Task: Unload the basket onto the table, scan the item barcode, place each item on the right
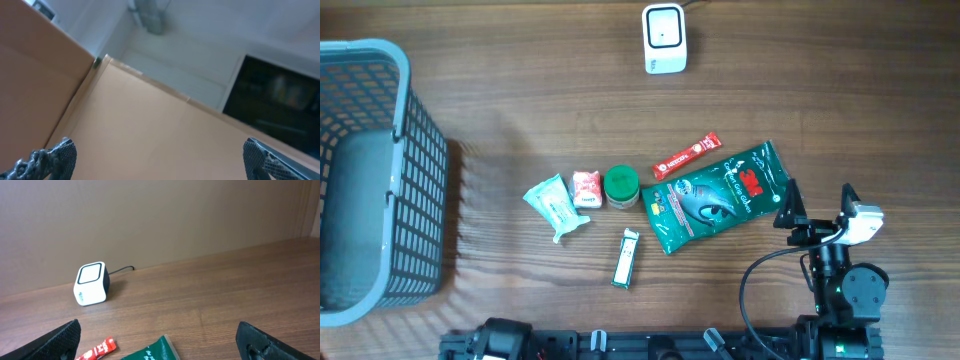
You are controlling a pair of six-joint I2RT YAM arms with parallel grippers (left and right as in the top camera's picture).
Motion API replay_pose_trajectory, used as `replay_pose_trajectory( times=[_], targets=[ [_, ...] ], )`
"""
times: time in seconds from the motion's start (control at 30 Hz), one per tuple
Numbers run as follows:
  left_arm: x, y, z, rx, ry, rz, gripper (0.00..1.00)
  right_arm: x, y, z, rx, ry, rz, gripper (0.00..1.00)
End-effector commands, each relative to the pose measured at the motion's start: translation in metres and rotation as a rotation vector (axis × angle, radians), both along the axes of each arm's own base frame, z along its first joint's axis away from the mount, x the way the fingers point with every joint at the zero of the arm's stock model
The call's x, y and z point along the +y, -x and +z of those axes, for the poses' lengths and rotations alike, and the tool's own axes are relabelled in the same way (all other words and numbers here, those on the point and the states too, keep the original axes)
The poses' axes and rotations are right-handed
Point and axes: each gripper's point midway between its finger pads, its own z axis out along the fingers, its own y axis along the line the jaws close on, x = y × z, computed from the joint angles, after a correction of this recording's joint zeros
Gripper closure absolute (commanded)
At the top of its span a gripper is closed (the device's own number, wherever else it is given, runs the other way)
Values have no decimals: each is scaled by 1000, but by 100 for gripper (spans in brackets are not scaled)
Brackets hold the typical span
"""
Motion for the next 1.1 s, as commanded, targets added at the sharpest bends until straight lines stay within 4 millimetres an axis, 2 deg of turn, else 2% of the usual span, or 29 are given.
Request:
replay_pose_trajectory(
  times=[0.0, 0.1, 0.33, 0.4, 0.47, 0.6, 0.7, 0.77, 0.93, 1.0, 1.07],
  targets=[
    [-29, 32, 0, -84, -62, -130, 0, 2, 0, 1, -7, -6, 11, 0],
    [-40, 62, -3, -148, -71, -158, 0, 2, 0, 1, -7, -6, 11, 0],
    [-45, 138, -21, -290, -82, -84, 0, 2, 0, 1, -7, -6, 11, 0],
    [-49, 152, -28, -311, -91, -78, 0, 2, 0, 1, -7, -6, 11, 0],
    [-50, 156, -35, -304, -92, -66, 0, 2, 0, 1, -7, -5, 11, 0],
    [-56, 132, -46, -225, -99, -28, 0, 2, 0, 1, -8, -6, 11, 0],
    [-55, 91, -62, -127, -92, 40, 0, 2, 0, 1, -7, -5, 11, 0],
    [-54, 84, -60, -141, -94, 45, 0, 2, 0, 1, -7, -5, 11, 0],
    [-53, 82, -46, -232, -99, 43, 0, 2, 0, 1, -7, -6, 11, 0],
    [-51, 74, -48, -255, -52, 2, 0, 2, 0, 1, -7, -5, 11, 0],
    [-47, 56, -54, -254, 9, -47, 0, 2, 0, 1, -7, -5, 11, 0]
  ],
)
